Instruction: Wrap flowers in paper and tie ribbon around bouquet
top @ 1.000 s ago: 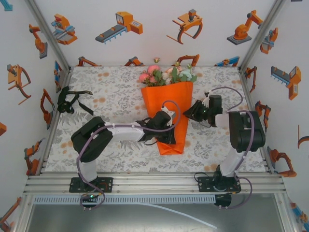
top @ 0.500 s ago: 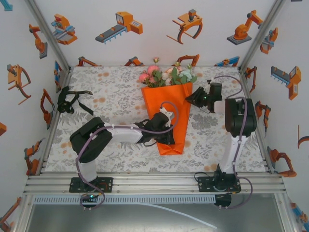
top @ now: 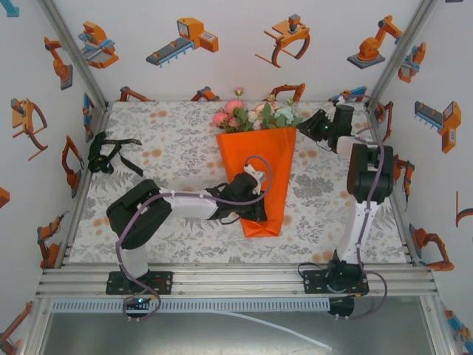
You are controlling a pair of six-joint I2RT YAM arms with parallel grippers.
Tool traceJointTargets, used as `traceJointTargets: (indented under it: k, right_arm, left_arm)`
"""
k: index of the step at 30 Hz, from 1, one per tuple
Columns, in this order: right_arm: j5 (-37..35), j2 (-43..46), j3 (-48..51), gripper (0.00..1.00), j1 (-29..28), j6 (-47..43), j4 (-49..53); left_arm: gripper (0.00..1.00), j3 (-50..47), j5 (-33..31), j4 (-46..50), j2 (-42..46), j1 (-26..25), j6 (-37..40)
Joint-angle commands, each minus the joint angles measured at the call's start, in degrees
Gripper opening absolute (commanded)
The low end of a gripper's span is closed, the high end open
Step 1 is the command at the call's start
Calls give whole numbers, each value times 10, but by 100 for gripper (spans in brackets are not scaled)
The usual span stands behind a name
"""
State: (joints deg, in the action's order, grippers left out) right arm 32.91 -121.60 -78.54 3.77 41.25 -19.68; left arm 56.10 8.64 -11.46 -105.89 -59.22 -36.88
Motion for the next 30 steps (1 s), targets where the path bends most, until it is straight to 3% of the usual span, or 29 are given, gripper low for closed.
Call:
traceJointTargets:
  k: [1, 6, 11, 16, 21, 30]
  right_arm:
    - [13, 152, 126, 34, -4, -16, 1]
    - [24, 360, 388, 32, -41, -6, -11]
    - [26, 487, 557, 0, -111, 42, -18]
    - [13, 542, 654, 0, -153, 130, -95]
    - [8, 506, 683, 0, -168, 151, -136]
    - [-21, 290, 650, 0, -150, 181, -307]
  left_arm:
    - [26, -19, -24, 33, -4, 5, -2]
    - [27, -18, -33, 22, -7, 3, -3]
    - [27, -14, -31, 19, -16, 3, -3]
    - [27, -17, -37, 15, -20, 3, -6]
    - [27, -16, -39, 14, -22, 3, -6]
    - [26, -27, -44, 18, -6, 2, 2]
